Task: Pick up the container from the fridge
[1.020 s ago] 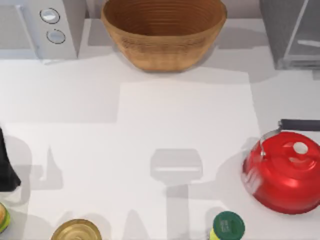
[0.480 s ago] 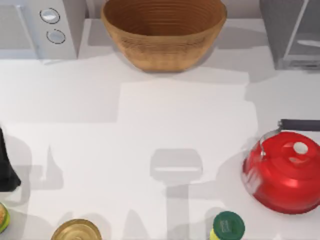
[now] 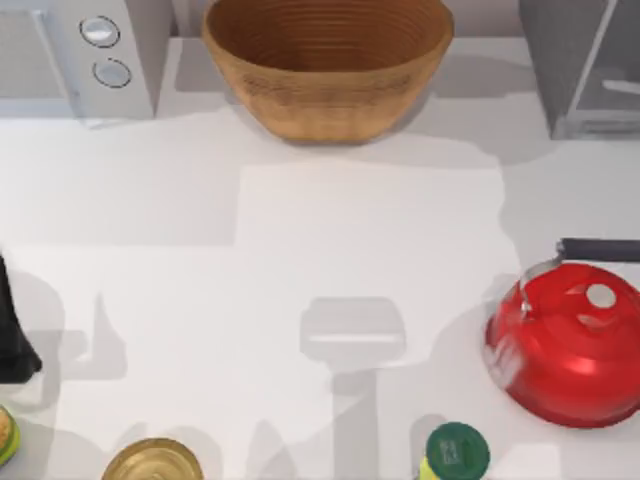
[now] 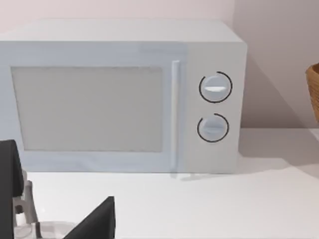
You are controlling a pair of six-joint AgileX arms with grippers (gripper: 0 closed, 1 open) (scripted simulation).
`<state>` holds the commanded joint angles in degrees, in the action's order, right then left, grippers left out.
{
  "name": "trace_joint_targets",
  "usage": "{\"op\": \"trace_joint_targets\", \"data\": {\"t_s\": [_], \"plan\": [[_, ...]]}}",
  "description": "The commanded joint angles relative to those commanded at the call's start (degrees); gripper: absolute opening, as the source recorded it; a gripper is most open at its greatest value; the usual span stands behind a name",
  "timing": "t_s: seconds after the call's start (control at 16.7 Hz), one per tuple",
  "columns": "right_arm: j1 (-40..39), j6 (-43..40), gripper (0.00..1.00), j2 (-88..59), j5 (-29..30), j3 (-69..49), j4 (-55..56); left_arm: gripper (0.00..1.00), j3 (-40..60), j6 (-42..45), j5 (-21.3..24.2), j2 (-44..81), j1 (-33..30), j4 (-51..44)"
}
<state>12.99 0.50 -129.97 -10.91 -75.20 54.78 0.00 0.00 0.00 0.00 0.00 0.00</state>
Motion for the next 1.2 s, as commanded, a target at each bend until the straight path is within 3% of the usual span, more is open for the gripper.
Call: {"op": "trace_joint_targets", "data": {"t_s": [0.24, 1.02, 1.2], "plan": [[-0.05, 0.0, 1.0, -0.18, 0.05, -0.27, -0.19, 1.0, 0.0, 0.0, 0.0, 0.0, 0.0, 0.0], [-0.05, 0.0, 0.02, -0.18, 0.05, -0.27, -0.19, 1.0, 0.0, 0.0, 0.0, 0.0, 0.0, 0.0], [-0.05, 0.0, 0.0, -0.18, 0.05, -0.27, -0.19, 1.0, 0.0, 0.0, 0.0, 0.0, 0.0, 0.0]]}}
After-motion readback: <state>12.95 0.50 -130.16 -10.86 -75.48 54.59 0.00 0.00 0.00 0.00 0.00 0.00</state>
